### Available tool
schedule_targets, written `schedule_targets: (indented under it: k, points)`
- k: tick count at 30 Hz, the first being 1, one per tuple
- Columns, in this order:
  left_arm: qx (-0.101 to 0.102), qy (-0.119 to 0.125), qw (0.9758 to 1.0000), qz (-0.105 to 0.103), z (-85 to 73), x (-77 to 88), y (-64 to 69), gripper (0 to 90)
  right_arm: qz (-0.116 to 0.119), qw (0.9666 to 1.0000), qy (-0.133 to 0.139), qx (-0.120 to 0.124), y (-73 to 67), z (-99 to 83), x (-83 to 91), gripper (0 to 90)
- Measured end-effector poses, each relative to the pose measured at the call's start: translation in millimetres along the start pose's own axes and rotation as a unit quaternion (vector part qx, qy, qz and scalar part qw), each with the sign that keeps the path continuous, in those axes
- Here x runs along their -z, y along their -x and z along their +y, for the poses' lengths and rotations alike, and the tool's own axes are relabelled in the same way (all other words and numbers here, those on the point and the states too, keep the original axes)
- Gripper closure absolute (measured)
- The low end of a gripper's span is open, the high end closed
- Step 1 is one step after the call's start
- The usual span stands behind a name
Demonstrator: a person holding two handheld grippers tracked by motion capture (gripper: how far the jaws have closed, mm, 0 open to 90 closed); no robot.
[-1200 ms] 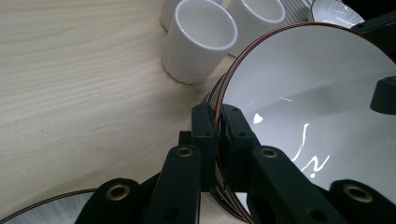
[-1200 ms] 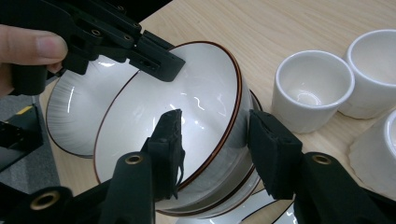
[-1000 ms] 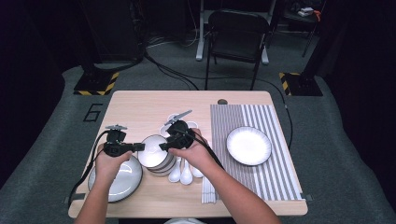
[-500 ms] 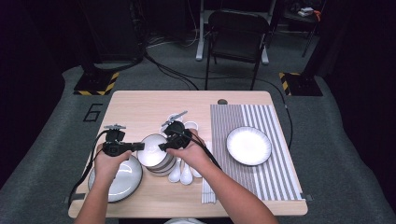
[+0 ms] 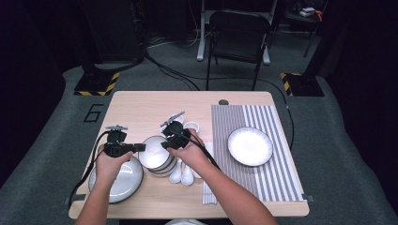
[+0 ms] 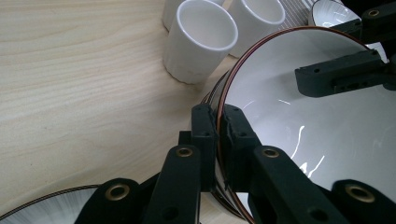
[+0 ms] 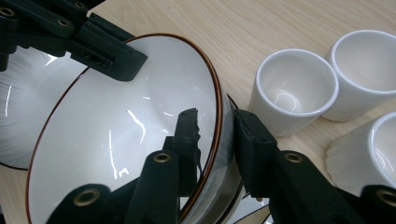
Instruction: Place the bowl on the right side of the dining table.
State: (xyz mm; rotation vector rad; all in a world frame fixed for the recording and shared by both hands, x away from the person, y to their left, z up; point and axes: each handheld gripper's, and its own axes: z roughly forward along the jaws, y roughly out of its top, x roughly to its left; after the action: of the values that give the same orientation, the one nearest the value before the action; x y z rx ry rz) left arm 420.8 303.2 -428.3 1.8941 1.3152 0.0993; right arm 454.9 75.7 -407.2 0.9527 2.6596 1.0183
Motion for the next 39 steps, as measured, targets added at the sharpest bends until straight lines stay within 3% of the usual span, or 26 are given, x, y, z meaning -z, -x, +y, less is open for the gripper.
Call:
schedule_targets:
  k: [5,13,20,24,30,35,39]
  points:
    - [0.000,-0.004,1.0000,0.001,0.5,-0.6,0.4,84.7,-0.009,1.0000,0.002,-0.003,-1.2,0.8,-1.0,75.3]
    - [-0.001,-0.006,1.0000,0.004,0.4,-1.3,0.2,84.9,-0.038,0.9991,0.008,0.019,-6.1,2.5,-4.7,79.8]
    - [0.005,0.000,1.0000,0.004,0.9,0.7,2.5,84.9,-0.041,0.9991,0.004,0.015,-5.7,4.5,-5.9,81.9]
    - [-0.003,0.006,0.9999,0.012,2.2,3.8,5.3,84.9,-0.046,0.9988,0.008,0.017,-6.8,6.1,-4.6,82.4]
    - [-0.001,0.021,0.9998,0.005,4.3,12.4,6.0,84.7,-0.049,0.9984,0.013,0.024,-10.3,11.9,2.6,82.4]
    - [-0.013,0.030,0.9993,0.017,8.9,20.2,14.0,84.8,-0.051,0.9982,0.019,0.025,-13.2,16.3,10.6,82.5]
    - [-0.012,0.034,0.9993,0.009,11.8,23.2,16.8,84.7,-0.056,0.9977,0.021,0.032,-14.5,19.2,17.7,82.5]
